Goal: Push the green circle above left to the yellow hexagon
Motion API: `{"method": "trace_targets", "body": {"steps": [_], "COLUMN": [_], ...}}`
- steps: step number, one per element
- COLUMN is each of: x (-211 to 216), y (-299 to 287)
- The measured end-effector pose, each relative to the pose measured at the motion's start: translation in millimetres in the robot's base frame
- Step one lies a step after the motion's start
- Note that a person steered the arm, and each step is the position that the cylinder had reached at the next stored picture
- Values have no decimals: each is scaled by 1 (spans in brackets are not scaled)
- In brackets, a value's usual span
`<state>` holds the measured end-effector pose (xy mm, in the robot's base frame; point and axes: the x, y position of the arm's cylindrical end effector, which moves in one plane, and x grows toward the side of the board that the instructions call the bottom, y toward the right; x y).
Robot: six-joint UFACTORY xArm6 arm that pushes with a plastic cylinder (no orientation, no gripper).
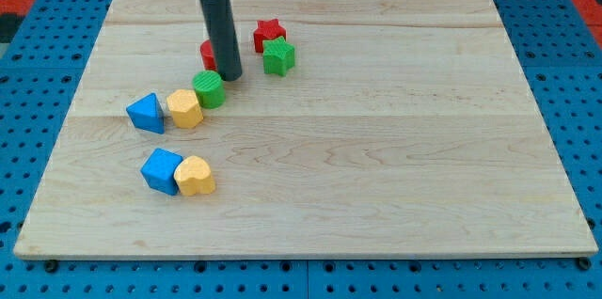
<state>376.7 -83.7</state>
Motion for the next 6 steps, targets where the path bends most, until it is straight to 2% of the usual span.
{"method": "trace_targets", "body": {"steps": [1,3,5,6], "x": [22,26,28,26], "y": [12,21,-52,-56]}}
